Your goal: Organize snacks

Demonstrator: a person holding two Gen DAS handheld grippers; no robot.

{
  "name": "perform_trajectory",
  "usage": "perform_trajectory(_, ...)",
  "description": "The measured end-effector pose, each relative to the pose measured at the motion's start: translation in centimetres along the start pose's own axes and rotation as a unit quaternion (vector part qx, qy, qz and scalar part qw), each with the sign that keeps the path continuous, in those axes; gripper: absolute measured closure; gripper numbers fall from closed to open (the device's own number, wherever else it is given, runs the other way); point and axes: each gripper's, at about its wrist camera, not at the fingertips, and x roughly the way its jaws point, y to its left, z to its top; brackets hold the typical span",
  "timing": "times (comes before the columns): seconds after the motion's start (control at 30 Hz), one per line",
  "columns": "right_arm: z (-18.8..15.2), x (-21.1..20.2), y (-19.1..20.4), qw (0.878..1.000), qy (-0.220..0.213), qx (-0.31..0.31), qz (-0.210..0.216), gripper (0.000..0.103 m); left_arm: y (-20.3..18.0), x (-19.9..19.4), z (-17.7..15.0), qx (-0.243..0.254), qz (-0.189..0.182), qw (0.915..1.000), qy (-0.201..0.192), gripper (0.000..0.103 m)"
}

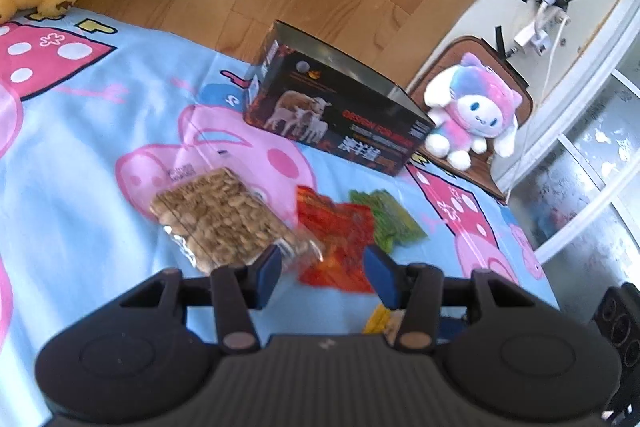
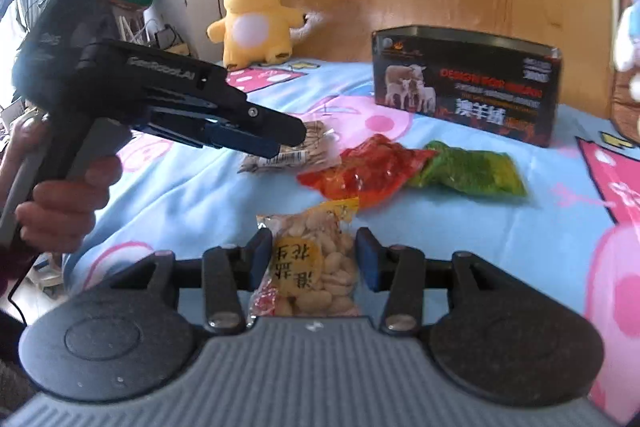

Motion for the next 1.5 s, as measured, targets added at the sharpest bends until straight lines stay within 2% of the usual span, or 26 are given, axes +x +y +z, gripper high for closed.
perform_trajectory(0.1, 0.0, -1.3, -1.0, 0.998, -0.029, 0.049, -0.007, 0.039, -0.3, -0.2, -0.4, 0.003, -0.004, 1.0, 0.003, 0.055)
perform_trajectory(0.13, -0.1, -1.7, -1.5, 0.997, -0.041, 0.067, -0.003, 0.038, -0.4, -0.3, -0.5, 0.003, -0.005, 1.0, 0.004, 0.051)
perform_trajectory(0.27, -0.5, -2.8, -3.0, 0.99, -0.072, 0.121, 0.008, 0.033, -0.8, -0.7, -1.1, 0.01, -0.008, 0.9999, 0.004, 0.049)
perform_trajectory(0.43, -1.1, -3.9, -3.1, 0.984, -0.103, 0.148, -0.004, 0.032, -1.2, -1.3, -1.4, 0.016, -0.011, 0.9998, 0.004, 0.047)
perform_trajectory(0.5, -1.3, -4.2, -3.0, 0.983, -0.11, 0.148, -0.016, 0.025, -1.2, -1.4, -1.5, 0.016, -0.01, 0.9998, 0.002, 0.046)
perform_trajectory(0.6, -1.5, -4.2, -3.1, 0.981, -0.106, 0.161, -0.015, 0.022, -1.1, -1.3, -1.6, 0.012, -0.012, 0.9998, 0.005, 0.046)
perform_trajectory(0.7, -1.5, -4.4, -3.1, 0.982, -0.099, 0.161, -0.023, 0.022, -1.0, -1.2, -1.7, 0.009, -0.013, 0.9998, 0.008, 0.046)
perform_trajectory(1.23, -2.3, -4.0, -2.5, 0.985, -0.067, 0.162, 0.001, 0.021, -0.6, -1.0, -1.7, -0.004, -0.021, 0.9997, 0.016, 0.046)
perform_trajectory(1.5, -2.4, -4.1, -2.5, 0.984, -0.066, 0.166, 0.003, 0.021, -0.8, -0.8, -1.8, -0.004, -0.022, 0.9996, 0.018, 0.046)
